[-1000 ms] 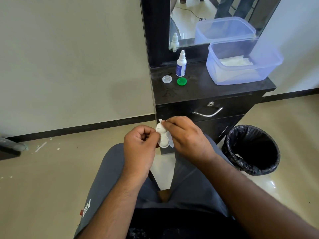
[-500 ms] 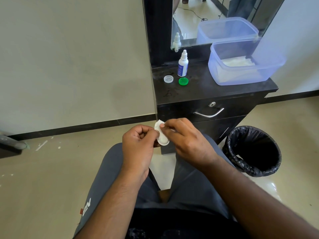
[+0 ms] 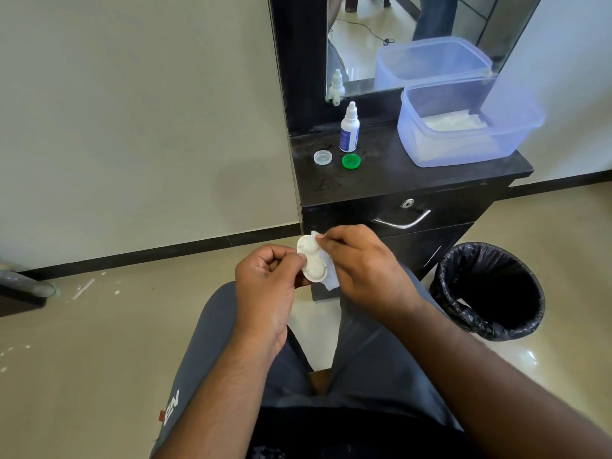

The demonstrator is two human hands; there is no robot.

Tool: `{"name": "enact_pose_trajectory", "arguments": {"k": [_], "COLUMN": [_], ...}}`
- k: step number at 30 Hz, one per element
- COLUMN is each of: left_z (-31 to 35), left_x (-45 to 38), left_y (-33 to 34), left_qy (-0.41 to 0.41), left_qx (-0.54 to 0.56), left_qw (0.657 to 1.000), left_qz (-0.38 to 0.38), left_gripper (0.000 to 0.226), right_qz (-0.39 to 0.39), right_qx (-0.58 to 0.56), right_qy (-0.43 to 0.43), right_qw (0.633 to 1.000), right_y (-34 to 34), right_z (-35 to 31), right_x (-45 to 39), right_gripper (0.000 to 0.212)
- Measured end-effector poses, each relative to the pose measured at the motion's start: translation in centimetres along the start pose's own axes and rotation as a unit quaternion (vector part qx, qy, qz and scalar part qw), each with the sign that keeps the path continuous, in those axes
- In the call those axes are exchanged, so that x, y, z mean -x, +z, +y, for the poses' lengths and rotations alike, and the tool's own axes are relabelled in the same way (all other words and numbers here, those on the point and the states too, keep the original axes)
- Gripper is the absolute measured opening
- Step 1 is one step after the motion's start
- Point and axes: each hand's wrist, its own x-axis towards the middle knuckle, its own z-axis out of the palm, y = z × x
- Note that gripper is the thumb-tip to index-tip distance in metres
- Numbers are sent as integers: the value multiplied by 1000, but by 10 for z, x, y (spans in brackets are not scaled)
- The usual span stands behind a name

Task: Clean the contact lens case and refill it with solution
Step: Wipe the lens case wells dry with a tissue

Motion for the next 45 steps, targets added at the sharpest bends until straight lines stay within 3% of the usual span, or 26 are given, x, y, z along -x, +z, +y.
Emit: {"name": "enact_pose_trajectory", "arguments": {"k": [6, 10, 16, 18, 21, 22, 23, 25, 28, 31, 34, 40, 45], "left_z": [6, 2, 2, 5, 6, 5, 4, 3, 3, 4, 5, 6, 7], "left_x": [-4, -3, -1, -2, -4, -3, -3, -2, -2, -2, 0, -1, 2], "left_y": [1, 0, 1, 0, -3, -3, -3, -2, -1, -2, -1, -2, -3], "left_qy": [19, 10, 11, 12, 5, 3, 2, 2, 2, 6, 13, 13, 19], "left_qx": [-1, -2, -8, 3, -4, -15, -28, -49, -55, -60, -63, -61, -81], "left_qw": [1000, 1000, 1000, 1000, 1000, 1000, 999, 999, 998, 998, 998, 998, 996], "left_qz": [2, 4, -10, -8, -7, -12, -17, -23, -16, -15, -8, -7, -25], "left_gripper": [11, 17, 16, 17, 16, 17, 17, 15, 11, 11, 12, 12, 9], "right_qz": [29, 83, 36, 50, 72, 69, 62, 43, 3, -29, -45, -67, -125], "right_qx": [-75, -239, -259, -342, -542, -571, -581, -574, -545, -455, -362, -241, -186], "right_qy": [90, 263, 238, 323, 478, 504, 515, 499, 426, 365, 318, 234, 139], "right_qw": [993, 931, 935, 881, 688, 644, 627, 648, 722, 812, 875, 940, 964], "right_y": [2, -9, -11, -10, -11, -12, -13, -13, -15, -17, -18, -18, -30], "right_z": [-5, -4, -10, -9, -5, -3, -2, -3, -8, -8, -4, 1, 7], "right_x": [8, 2, -4, -4, -8, -10, -11, -10, -7, -8, -13, -19, -26], "right_gripper": [26, 24, 21, 19, 14, 13, 13, 13, 15, 13, 11, 9, 7]}}
